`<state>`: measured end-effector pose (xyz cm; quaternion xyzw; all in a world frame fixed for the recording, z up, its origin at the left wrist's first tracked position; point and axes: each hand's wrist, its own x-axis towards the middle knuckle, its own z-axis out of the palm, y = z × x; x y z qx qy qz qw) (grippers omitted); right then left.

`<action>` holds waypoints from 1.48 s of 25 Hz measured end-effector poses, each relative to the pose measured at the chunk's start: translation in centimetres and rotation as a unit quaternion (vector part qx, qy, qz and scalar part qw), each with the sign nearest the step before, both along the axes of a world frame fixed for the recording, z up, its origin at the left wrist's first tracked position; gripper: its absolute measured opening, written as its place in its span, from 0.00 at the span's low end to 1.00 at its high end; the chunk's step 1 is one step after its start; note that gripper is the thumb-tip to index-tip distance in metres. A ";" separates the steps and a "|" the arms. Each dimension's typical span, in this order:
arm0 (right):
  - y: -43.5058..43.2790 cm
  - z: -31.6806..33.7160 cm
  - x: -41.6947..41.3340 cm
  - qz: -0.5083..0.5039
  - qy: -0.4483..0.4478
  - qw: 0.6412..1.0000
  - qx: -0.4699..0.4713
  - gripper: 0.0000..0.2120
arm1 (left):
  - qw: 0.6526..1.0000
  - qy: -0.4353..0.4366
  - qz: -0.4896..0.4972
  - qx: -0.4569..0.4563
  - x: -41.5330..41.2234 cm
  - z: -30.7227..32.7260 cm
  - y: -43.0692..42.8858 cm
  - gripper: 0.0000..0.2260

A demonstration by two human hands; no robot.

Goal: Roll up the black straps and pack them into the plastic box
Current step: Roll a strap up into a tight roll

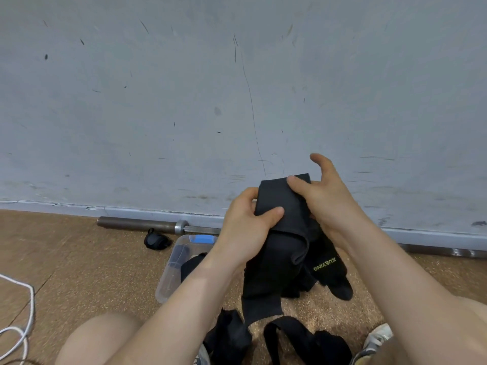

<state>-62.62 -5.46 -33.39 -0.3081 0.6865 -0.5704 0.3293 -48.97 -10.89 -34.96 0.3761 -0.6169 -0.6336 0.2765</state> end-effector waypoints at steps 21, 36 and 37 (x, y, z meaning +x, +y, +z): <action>1.2 1.6 -0.3 0.067 -0.209 0.975 0.041 0.12 | 0.992 0.085 0.087 -0.016 0.6 1.7 -1.9 0.12; 0.8 1.1 3.1 0.115 -0.222 0.967 -0.055 0.12 | 0.979 0.110 0.169 -0.036 0.7 1.5 -1.9 0.11; 0.9 1.1 3.2 0.145 -0.280 0.948 -0.044 0.15 | 0.976 0.133 0.168 -0.021 0.8 1.5 -1.8 0.12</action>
